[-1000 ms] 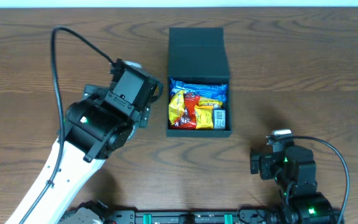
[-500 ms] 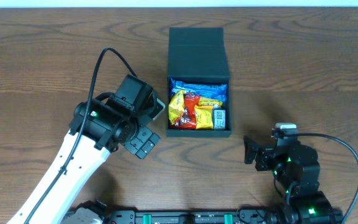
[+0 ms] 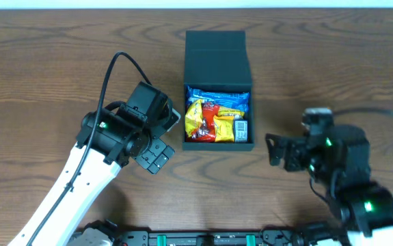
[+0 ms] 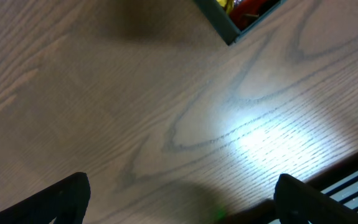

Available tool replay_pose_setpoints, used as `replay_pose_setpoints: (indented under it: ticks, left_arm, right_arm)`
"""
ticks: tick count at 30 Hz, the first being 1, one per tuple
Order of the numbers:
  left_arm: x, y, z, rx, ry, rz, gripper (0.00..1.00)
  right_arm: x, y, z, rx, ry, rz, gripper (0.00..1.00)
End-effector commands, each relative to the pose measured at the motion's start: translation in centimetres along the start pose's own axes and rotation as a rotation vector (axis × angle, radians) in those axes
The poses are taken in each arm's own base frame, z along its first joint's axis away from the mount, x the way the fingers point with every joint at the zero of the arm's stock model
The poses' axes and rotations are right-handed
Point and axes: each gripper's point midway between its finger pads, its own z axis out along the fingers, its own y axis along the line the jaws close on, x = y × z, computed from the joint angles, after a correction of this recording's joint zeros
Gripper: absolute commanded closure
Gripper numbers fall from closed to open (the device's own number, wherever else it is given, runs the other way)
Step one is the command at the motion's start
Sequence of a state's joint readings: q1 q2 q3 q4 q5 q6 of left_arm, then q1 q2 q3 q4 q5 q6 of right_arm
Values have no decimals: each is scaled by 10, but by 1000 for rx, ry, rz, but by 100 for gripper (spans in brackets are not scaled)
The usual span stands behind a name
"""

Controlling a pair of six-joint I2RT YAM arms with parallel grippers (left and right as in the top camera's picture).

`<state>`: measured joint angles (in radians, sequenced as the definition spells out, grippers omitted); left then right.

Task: Pack container
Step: 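Bring the right gripper to the box's right side near the lid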

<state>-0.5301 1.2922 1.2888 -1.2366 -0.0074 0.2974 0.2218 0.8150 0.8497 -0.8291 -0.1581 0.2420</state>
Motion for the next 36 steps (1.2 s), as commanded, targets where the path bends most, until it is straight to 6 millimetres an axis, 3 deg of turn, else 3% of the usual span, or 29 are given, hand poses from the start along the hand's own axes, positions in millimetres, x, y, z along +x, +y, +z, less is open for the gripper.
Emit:
replay_pose_setpoints:
  ticks: [1, 3, 10, 15, 16, 17, 19, 24, 36]
  left_arm:
    - [2, 3, -1, -11, 5, 15, 5]
    - [2, 3, -1, -11, 5, 14, 5]
    - [2, 3, -1, -11, 5, 15, 5]
    - [2, 3, -1, -11, 5, 15, 5]
    - [2, 3, -1, -11, 5, 15, 5]
    - [2, 3, -1, -11, 5, 15, 5]
    - [2, 3, -1, -11, 5, 15, 5]
    - [2, 3, -1, -11, 5, 15, 5]
    - [2, 3, -1, -11, 5, 15, 5]
  right_arm:
    - [-7, 35, 10, -94, 70, -141, 1]
    - [-6, 62, 21, -143, 128, -231, 1]
    - [13, 111, 58, -237, 233, -346, 1]
    - [0, 111, 93, -263, 222, -317, 10]
    - [-1, 107, 101, -254, 229, -304, 20]
    - [-1, 100, 113, -236, 243, -277, 57]
    - [1, 91, 131, -205, 271, -190, 98]
    - [-2, 79, 164, -180, 272, -132, 99]
    - [10, 69, 203, -156, 299, -122, 99]
